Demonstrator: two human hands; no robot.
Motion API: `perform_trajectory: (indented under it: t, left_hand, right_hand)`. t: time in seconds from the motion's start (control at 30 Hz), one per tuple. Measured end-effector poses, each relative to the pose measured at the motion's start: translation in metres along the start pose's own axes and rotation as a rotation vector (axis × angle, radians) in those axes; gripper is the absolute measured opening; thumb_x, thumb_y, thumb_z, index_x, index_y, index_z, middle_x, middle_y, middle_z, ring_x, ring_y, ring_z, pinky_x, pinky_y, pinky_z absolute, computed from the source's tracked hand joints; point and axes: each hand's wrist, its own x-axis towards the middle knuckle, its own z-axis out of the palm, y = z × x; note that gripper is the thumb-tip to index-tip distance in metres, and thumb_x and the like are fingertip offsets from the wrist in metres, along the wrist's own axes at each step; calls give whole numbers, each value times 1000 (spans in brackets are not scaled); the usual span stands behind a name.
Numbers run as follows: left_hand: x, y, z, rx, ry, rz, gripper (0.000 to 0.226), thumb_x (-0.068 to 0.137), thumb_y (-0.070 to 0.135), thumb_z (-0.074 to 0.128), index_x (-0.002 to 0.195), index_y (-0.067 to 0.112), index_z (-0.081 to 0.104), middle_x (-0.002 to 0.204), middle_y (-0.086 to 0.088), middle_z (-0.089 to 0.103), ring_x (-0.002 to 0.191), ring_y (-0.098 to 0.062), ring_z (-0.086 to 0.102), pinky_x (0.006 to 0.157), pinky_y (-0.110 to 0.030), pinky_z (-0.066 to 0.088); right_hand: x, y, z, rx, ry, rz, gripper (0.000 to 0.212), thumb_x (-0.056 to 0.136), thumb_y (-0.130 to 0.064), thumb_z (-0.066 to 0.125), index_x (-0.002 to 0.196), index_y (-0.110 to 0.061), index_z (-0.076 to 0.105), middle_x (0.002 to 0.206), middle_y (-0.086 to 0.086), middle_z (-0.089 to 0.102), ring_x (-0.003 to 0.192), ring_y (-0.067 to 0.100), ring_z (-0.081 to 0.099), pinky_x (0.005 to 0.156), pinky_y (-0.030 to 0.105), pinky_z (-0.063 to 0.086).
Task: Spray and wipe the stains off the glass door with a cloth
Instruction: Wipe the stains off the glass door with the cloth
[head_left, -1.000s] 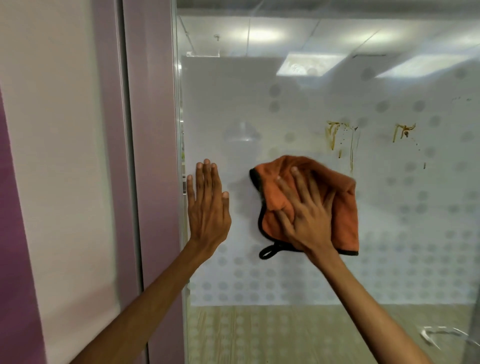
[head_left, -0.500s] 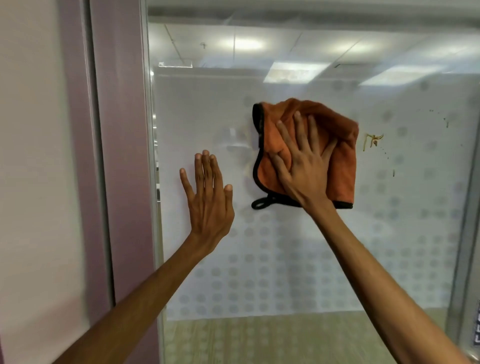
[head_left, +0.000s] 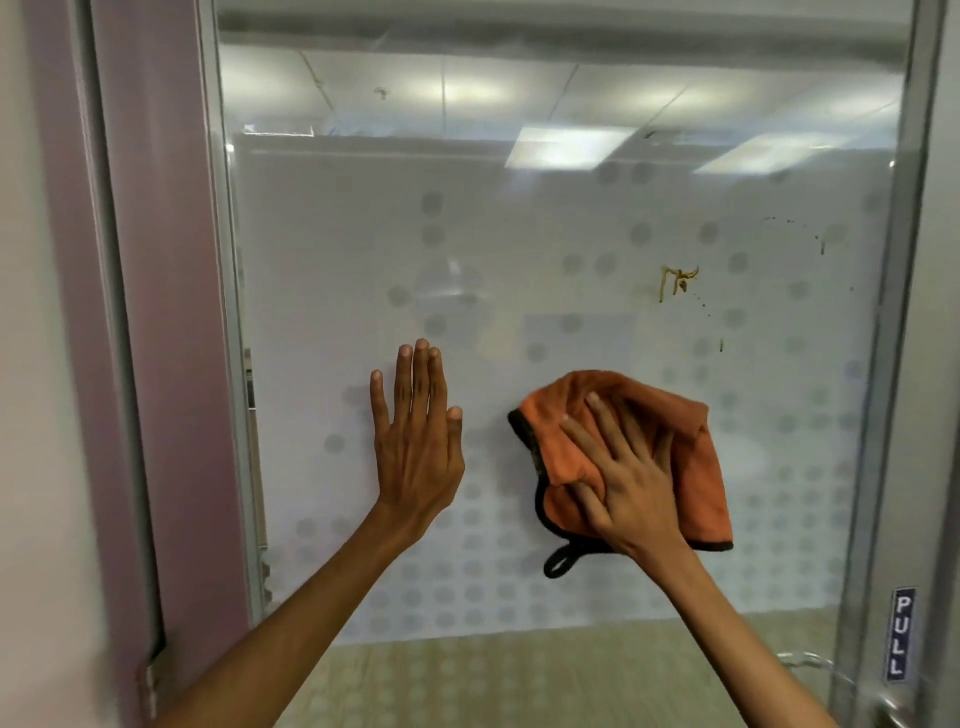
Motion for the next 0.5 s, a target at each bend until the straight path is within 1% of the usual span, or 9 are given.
perform_trajectory:
  t: [0.03,0.07,0.13,0.2,0.3,0.37,0.5]
  left_hand:
    - [1,4,1,-2,-2,2,59,103,24,26,157,3,10,166,-13,4,155,-26,0,125,-53,3]
    - [4,8,1,-3,-3,-1,59,103,24,26,157,3,9,166,-12,4,155,-26,-1,125,-53,3]
    - [10,17,4,-4,2,-10,59,103,23,26,157,3,9,166,-12,3,155,-25,-2,125,-52,3]
    - [20,26,7,-9,9,-7,59,103,23,26,156,3,10,166,-12,3,155,-25,-2,125,-52,1]
    - [39,41,12,-14,29,2,59,103,23,27,157,3,10,166,-11,3,155,-24,-2,125,-51,-1]
    - [50,50,16,-14,41,4,59,104,25,24,156,3,11,166,-12,4,155,-24,-1,125,-51,-2]
    - [69,65,21,-2,57,-6,59,104,26,22,157,4,9,166,-12,4,155,-25,0,125,-52,0]
  right_hand:
    - [6,9,-4,4,23,31,62,92,-54,35,153,-40,28,165,-5,17,153,22,16,115,56,12]
    - [14,16,-8,3,48,69,62,92,-53,36,153,-41,28,165,-5,18,153,21,15,116,59,10]
    - [36,29,-18,-5,82,144,62,93,-52,36,153,-41,26,165,-4,18,154,20,11,116,62,2]
    - [58,39,-27,-8,85,182,61,94,-53,35,153,-40,27,166,-2,19,155,22,10,115,65,2]
    - [87,48,-39,-19,92,183,61,96,-56,32,154,-40,26,165,0,20,154,25,10,113,70,5]
    - [104,54,-47,-19,109,175,61,95,-57,31,154,-39,27,165,1,20,154,26,11,113,72,7]
    - [133,60,-61,-34,135,172,64,94,-60,30,154,-38,29,165,1,20,154,26,10,114,72,5]
